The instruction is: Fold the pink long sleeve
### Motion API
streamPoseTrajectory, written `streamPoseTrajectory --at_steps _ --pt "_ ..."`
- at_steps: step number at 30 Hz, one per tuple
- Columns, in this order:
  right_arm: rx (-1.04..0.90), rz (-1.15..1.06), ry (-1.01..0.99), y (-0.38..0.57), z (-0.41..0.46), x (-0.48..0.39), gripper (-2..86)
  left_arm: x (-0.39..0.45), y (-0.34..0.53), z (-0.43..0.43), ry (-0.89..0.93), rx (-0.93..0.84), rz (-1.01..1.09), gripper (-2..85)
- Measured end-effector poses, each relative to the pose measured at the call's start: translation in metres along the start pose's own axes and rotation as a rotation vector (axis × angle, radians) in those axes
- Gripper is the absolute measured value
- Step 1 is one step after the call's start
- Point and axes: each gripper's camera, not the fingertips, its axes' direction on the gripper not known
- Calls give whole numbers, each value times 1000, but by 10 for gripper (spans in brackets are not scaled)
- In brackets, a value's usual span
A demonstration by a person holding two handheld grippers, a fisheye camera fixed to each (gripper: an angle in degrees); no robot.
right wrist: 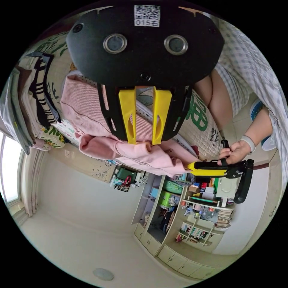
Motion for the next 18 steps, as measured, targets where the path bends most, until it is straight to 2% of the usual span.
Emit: streamPoseTrajectory --at_steps 6,11,15,18 --pt "41 62 53 6 7 -3 62 -18 -18 -17 14 57 -101 60" --pt "68 145 127 21 -11 14 10 -44 -35 -47 5 78 -119 21" --pt "57 167 78 36 -34 24 1 -61 -49 -85 29 126 -103 13" --pt "5 182 31 49 -41 33 0 -64 -59 -95 31 77 -33 11"
